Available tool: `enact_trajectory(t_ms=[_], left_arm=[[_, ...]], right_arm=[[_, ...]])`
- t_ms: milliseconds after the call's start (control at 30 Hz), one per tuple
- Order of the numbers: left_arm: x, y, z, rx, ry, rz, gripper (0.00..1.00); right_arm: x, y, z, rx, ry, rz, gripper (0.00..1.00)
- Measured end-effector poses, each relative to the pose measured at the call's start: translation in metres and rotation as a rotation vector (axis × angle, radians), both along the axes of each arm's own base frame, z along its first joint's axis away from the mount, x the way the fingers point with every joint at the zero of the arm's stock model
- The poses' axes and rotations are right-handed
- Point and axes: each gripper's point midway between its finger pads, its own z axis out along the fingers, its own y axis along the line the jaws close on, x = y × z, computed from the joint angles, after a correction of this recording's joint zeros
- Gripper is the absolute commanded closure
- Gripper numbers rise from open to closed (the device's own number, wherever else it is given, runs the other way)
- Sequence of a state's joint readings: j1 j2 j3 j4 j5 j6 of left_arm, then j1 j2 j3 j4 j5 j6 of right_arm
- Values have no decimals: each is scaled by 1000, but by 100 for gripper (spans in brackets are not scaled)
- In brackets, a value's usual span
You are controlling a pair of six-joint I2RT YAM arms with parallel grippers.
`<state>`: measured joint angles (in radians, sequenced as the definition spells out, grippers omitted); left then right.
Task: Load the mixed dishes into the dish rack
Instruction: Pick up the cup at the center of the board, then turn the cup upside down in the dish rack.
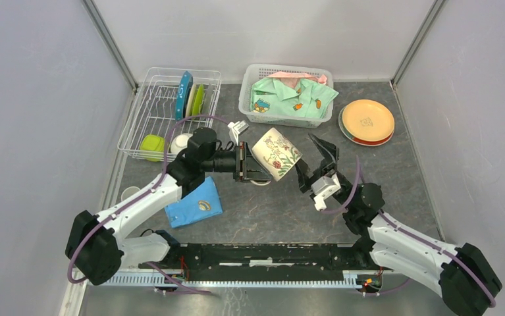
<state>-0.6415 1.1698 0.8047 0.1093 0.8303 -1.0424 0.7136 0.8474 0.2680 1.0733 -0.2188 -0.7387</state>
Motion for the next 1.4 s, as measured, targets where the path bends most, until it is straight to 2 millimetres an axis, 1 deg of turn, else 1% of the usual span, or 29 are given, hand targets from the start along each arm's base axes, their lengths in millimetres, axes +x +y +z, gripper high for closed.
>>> enact_trajectory(t_ms=[33, 67, 167, 300, 400, 500, 667, 767, 867, 1033, 1100, 1167, 1333, 1400], left_arm=[[1, 0, -2, 12, -5, 8, 98], [3, 1, -5, 26, -7, 20, 98], [12, 3, -12, 69, -21, 65, 98], [30, 9, -17, 157, -82, 159, 98], [51, 23, -24, 263, -138, 275, 98], [70, 43, -33, 380, -192, 396, 98], [102, 88, -47, 606, -293, 601, 98], [118, 121, -51, 757, -355, 724, 98], [132, 152, -44, 872, -408, 844, 98], [155, 199, -18, 993, -476, 1023, 98], [166, 221, -9, 1021, -472, 1093, 98], [178, 247, -6, 1048, -447, 1169, 98], [194, 308, -17, 1156, -371, 1286, 98], [199, 325, -22, 1180, -344, 1318, 98]], right_arm=[[0, -3, -2, 4, 7, -12, 3], [0, -6, -2, 9, 8, -23, 2], [1, -14, -7, 12, 39, -55, 2], [1, -25, -17, 31, 93, -88, 2], [-2, -35, -17, 78, 139, -99, 2], [-1, -40, -20, 117, 219, -102, 2], [-5, -32, -27, 118, 343, -41, 2], [-8, -25, -35, 126, 425, 3, 2], [-11, -19, -45, 138, 525, 44, 2], [-10, -12, -69, 156, 710, 56, 2], [-7, -11, -76, 160, 779, 35, 2], [-3, -12, -81, 162, 828, 7, 2], [4, -25, -89, 229, 907, -81, 2], [6, -30, -92, 260, 930, -109, 2]])
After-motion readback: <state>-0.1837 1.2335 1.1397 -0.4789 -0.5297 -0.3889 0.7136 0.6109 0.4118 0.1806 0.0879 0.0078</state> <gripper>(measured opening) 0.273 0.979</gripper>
